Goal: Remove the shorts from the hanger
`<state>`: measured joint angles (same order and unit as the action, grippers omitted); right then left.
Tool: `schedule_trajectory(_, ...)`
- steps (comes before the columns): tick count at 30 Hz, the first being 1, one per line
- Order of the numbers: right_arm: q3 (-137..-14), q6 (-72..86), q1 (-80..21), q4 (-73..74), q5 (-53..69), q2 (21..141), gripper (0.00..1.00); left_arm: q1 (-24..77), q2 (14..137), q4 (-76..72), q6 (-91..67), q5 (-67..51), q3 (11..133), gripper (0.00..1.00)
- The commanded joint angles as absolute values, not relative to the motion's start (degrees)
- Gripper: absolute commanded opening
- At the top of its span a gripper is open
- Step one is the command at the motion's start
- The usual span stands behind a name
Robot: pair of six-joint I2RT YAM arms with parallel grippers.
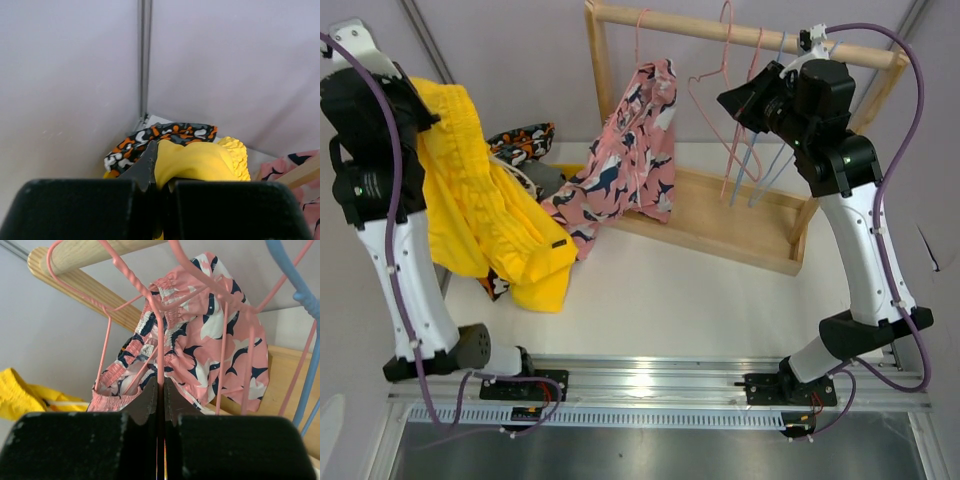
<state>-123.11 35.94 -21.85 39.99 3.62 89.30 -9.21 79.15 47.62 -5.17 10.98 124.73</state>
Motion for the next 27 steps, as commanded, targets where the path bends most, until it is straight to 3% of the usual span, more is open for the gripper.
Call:
schedule_trajectory(1, -123.1, 35.3, -21.3, 36.3, 5.4, 88.9, 0.00, -14.2, 85.1, 41.3, -11.0, -5.0, 129.1, 0.00)
schedule_trajectory(6, -118.8, 35.5, -20.6, 34.3, 6.0, 87.8, 0.00, -14.9, 97.7, 41.7, -13.0, -11.1, 136.6, 0.00)
schedule_trajectory(11, -115.1, 35.9, -20.2, 32.9, 6.1, 86.9, 0.00, -14.9, 103.8, 37.2, -15.1, -14.4, 128.6, 0.04)
schedule_trajectory(14, -113.0, 36.5, -20.0, 32.1, 6.5, 86.3, 0.00, -14.9, 109.6, 39.2, -16.2, -14.7, 128.5, 0.39)
schedule_trajectory(15, -112.5, 36.7, -20.1, 31.8, 6.6, 86.1, 0.00, -14.9, 110.8, 39.5, -16.7, -14.7, 128.0, 0.77)
schedule_trajectory(17, -110.9, 37.3, -20.1, 30.9, 6.7, 85.6, 0.00, -14.9, 113.6, 41.4, -17.4, -15.5, 127.9, 0.99)
schedule_trajectory(22, -110.7, 37.1, -20.2, 31.1, 6.9, 85.4, 0.00, -14.2, 107.4, 39.4, -16.9, -13.2, 121.7, 0.99)
schedule_trajectory(23, -110.8, 36.8, -20.1, 31.3, 6.9, 85.3, 0.04, -14.0, 105.2, 38.6, -16.8, -12.6, 117.8, 0.99)
schedule_trajectory(24, -111.4, 36.3, -20.1, 31.8, 6.2, 85.2, 0.19, -14.0, 101.2, 37.8, -16.5, -11.6, 116.8, 1.00)
schedule_trajectory(25, -111.7, 35.8, -20.0, 32.0, 5.7, 85.0, 0.40, -13.8, 99.2, 37.7, -16.4, -11.1, 116.0, 0.99)
schedule_trajectory(26, -112.1, 35.4, -20.0, 32.3, 5.1, 84.7, 0.74, -13.7, 97.3, 37.7, -16.0, -10.8, 114.1, 0.99)
schedule_trajectory(27, -113.5, 34.5, -20.0, 33.9, 2.9, 84.6, 0.84, -13.6, 95.4, 37.6, -15.8, -10.6, 113.4, 0.99)
